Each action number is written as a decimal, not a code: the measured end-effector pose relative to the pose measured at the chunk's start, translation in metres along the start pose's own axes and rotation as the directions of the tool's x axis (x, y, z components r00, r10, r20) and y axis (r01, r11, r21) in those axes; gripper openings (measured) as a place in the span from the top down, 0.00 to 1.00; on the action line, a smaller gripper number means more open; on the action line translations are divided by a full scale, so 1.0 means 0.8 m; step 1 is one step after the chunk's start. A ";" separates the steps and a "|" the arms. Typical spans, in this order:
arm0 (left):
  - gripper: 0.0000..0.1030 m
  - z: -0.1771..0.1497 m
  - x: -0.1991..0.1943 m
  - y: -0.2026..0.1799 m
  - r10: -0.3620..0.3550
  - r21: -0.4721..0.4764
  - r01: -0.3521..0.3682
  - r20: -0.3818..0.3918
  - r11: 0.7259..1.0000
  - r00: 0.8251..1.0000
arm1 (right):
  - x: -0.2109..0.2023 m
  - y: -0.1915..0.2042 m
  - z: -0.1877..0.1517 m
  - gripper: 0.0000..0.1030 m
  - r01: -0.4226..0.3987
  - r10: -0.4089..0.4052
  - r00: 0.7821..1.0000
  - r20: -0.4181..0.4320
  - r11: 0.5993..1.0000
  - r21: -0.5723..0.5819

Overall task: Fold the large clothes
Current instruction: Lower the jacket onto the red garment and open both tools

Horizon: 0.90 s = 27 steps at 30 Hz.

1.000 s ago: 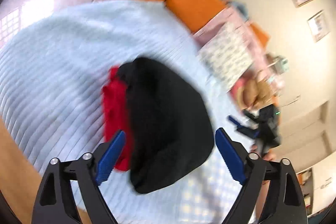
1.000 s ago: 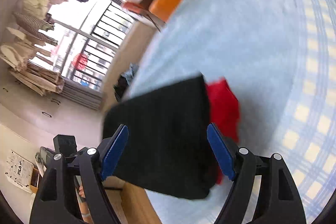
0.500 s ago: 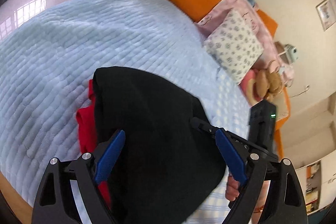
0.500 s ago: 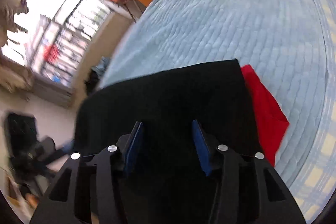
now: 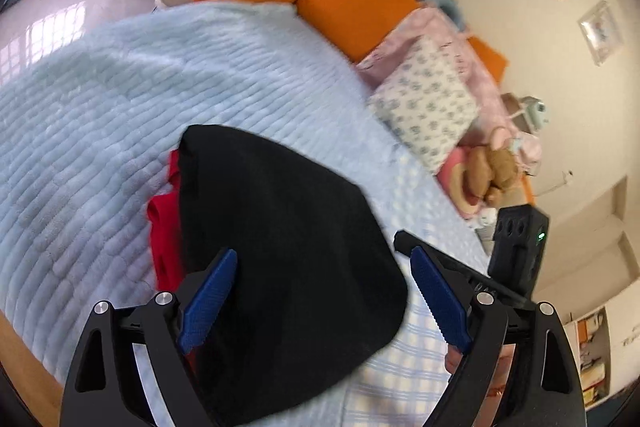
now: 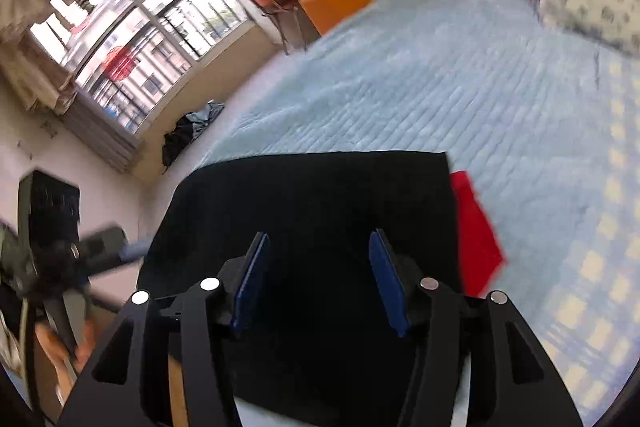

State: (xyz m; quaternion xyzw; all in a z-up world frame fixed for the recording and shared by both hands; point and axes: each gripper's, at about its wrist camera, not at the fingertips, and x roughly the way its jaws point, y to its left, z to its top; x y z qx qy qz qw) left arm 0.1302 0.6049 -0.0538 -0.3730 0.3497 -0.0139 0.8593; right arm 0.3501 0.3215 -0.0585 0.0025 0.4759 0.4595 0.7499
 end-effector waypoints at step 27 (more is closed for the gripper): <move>0.03 -0.141 -0.001 -0.128 0.382 0.202 -0.468 0.353 0.860 0.854 | -0.092 0.065 -0.173 0.07 0.246 -0.149 0.934 0.326 0.928 -0.281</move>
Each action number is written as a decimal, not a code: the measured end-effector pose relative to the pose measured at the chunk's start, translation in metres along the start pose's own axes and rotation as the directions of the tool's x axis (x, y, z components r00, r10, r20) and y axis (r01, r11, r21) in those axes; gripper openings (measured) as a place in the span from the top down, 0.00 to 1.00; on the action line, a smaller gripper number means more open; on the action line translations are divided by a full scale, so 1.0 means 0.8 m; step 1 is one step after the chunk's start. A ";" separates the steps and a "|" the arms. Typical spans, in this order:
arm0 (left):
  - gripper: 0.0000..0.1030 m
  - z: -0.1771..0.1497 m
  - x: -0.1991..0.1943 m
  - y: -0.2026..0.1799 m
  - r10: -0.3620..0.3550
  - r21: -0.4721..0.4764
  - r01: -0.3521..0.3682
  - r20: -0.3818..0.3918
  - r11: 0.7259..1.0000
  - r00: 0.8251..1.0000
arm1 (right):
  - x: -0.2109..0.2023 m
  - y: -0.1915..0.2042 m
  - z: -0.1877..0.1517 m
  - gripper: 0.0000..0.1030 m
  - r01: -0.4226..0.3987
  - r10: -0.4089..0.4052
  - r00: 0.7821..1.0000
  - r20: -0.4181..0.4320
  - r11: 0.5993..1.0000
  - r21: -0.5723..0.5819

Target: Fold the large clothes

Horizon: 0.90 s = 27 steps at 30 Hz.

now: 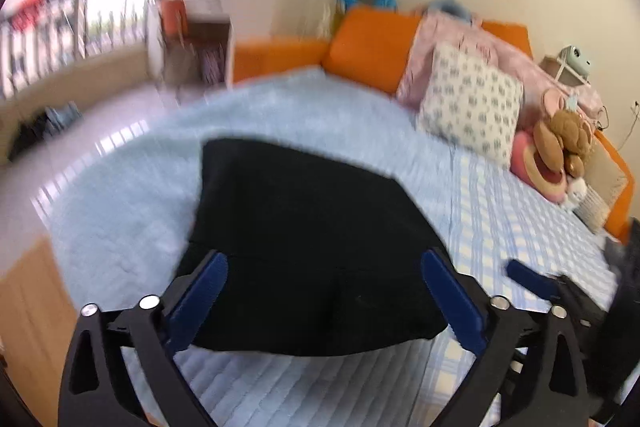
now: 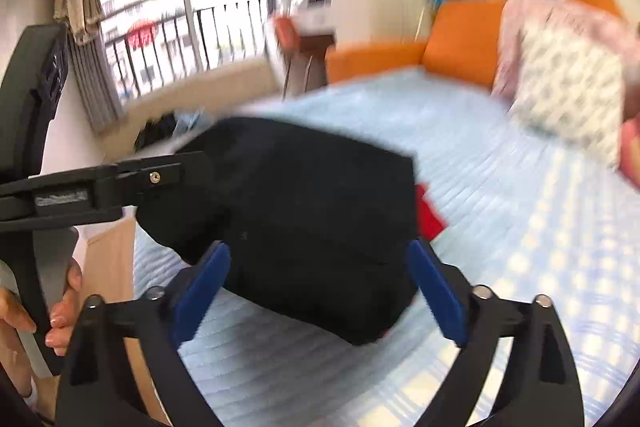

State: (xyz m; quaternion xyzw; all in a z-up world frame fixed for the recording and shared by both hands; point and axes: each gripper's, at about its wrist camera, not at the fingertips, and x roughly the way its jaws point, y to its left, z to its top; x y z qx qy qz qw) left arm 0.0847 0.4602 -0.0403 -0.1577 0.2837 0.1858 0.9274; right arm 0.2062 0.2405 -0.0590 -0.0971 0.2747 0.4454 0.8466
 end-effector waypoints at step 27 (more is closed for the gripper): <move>0.03 -0.119 -0.095 -0.038 0.270 -0.003 -0.274 0.164 0.962 0.949 | -0.113 0.026 -0.113 0.05 0.138 -0.141 0.983 0.120 0.990 0.037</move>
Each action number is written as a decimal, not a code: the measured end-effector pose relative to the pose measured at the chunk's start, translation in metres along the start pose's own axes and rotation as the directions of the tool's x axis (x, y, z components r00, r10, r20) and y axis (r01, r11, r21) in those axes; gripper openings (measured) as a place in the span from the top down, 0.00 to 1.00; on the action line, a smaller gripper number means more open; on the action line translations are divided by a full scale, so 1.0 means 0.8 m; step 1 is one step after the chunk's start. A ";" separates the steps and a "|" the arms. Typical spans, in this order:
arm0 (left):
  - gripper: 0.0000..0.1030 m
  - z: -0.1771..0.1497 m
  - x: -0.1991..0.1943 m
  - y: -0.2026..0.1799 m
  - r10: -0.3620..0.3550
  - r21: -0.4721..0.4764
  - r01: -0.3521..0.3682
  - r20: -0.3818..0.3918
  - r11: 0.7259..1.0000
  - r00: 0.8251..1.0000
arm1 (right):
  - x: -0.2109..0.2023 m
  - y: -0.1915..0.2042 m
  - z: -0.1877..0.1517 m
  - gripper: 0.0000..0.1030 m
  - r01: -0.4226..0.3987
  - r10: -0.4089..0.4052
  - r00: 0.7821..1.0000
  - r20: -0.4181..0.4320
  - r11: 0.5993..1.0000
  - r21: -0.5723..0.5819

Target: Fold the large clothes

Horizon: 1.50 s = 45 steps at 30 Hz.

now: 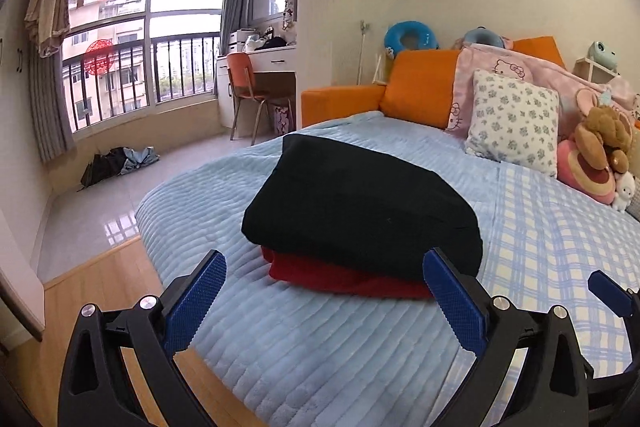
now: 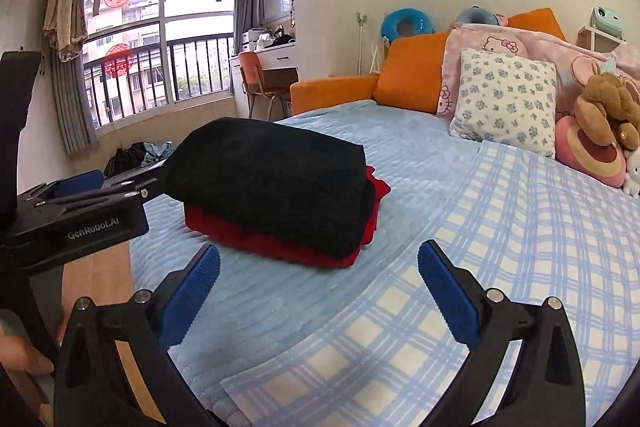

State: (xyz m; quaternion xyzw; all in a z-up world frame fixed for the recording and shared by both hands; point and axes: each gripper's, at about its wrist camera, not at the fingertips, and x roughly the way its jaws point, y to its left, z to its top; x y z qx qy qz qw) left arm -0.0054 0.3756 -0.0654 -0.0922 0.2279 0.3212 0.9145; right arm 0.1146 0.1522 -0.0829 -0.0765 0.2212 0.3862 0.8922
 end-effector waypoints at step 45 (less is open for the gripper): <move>0.03 -0.077 0.004 -0.012 0.111 0.100 -0.114 0.039 0.988 0.993 | 0.028 -0.005 -0.043 0.05 0.043 -0.041 0.998 0.051 0.998 -0.040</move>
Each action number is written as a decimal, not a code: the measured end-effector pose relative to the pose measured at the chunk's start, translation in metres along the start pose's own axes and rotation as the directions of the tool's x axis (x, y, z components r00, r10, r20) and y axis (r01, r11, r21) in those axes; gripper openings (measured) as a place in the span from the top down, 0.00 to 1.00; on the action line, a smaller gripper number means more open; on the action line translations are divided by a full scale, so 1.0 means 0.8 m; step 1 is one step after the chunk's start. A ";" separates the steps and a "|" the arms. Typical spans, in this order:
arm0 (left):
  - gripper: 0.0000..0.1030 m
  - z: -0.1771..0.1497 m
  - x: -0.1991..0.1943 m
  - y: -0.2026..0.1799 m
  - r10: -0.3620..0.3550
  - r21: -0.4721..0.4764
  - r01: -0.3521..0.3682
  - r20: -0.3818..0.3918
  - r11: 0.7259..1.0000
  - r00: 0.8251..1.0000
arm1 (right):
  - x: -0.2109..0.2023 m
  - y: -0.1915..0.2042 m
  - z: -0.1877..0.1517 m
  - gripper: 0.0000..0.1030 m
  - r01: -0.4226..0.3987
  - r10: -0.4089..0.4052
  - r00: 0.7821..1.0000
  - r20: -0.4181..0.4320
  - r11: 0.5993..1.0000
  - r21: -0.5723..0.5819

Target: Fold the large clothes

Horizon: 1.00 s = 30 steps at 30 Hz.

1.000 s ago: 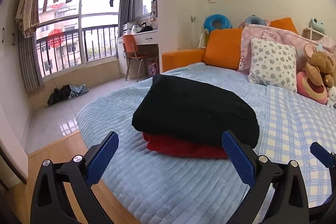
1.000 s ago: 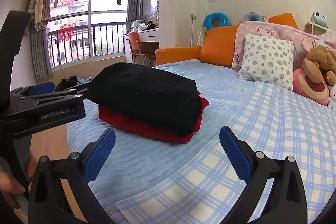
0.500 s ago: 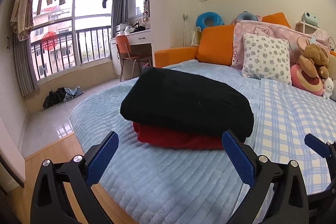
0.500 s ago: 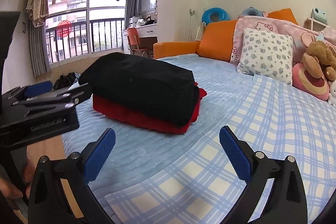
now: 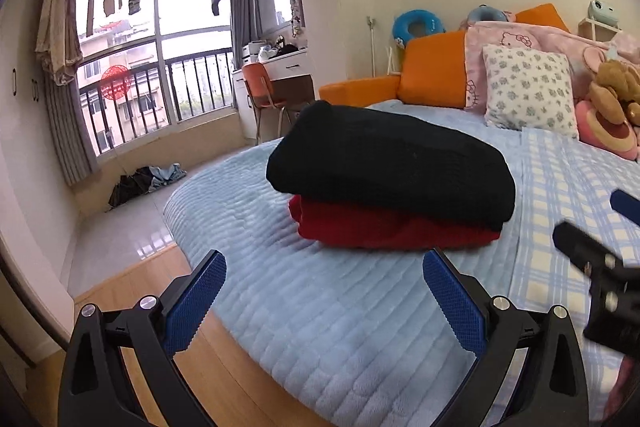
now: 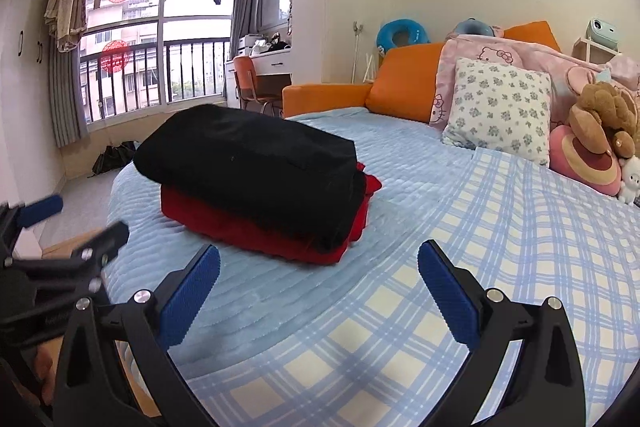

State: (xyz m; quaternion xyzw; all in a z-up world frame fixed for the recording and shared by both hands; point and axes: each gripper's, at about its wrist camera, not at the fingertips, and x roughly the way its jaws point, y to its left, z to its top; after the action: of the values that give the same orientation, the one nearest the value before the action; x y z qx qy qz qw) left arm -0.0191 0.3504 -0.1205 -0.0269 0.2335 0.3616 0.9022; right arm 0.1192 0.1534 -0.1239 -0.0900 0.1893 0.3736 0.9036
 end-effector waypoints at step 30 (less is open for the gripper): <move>0.03 0.015 -0.016 -0.022 -0.070 0.012 0.069 0.038 0.998 0.997 | 0.002 -0.013 0.013 0.05 0.030 -0.030 0.999 0.028 0.999 -0.010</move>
State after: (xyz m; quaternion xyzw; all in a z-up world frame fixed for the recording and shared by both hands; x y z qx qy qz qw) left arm -0.0105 0.3321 -0.1063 -0.0231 0.2172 0.3292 0.9186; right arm 0.1307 0.1503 -0.1148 -0.0924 0.1735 0.3622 0.9111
